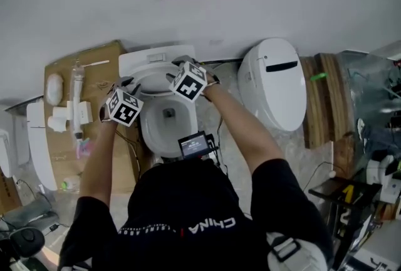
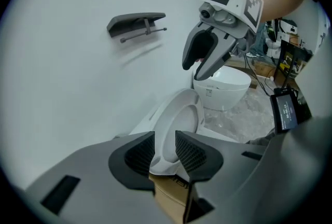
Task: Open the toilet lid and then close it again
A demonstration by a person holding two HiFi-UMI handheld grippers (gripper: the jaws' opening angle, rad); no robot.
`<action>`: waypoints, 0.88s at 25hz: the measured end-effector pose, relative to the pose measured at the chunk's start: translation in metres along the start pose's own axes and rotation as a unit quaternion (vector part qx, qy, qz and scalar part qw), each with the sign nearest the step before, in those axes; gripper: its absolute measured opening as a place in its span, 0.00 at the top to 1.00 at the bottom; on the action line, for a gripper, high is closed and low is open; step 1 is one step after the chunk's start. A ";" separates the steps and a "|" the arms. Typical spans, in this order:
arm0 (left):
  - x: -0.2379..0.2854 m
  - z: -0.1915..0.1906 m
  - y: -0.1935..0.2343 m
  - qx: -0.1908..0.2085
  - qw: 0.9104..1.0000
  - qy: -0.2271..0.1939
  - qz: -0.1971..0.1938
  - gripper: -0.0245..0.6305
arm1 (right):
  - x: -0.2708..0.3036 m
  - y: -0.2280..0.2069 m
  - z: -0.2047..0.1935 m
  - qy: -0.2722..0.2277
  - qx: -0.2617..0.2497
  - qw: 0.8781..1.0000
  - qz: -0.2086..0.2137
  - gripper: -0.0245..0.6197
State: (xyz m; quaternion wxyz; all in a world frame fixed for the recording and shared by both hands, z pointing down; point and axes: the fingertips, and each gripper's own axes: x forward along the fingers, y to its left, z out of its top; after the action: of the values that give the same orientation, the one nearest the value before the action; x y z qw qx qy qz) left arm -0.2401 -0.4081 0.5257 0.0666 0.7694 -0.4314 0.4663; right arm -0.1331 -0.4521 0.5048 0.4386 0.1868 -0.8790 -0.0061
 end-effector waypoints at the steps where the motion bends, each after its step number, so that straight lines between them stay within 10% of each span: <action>1: -0.003 0.000 -0.005 -0.005 1.000 -0.004 -0.002 0.77 | -0.006 0.007 -0.001 -0.007 0.007 1.000 -0.005 0.70; 6: -0.019 -0.004 -0.036 -0.029 0.999 -0.028 -0.011 0.94 | -0.020 0.039 -0.023 -0.010 0.040 0.999 -0.027 0.91; 22: -0.061 -0.027 -0.084 -0.044 0.994 -0.080 -0.065 0.95 | -0.046 0.102 -0.047 0.021 0.095 0.993 -0.065 0.94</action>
State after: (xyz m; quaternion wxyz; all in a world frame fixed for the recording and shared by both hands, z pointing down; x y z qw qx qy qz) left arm -0.2085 -0.3061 0.5188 0.0960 0.8267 -0.4051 0.3784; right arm -0.1048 -0.3349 0.5161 0.4361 0.2840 -0.8523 0.0528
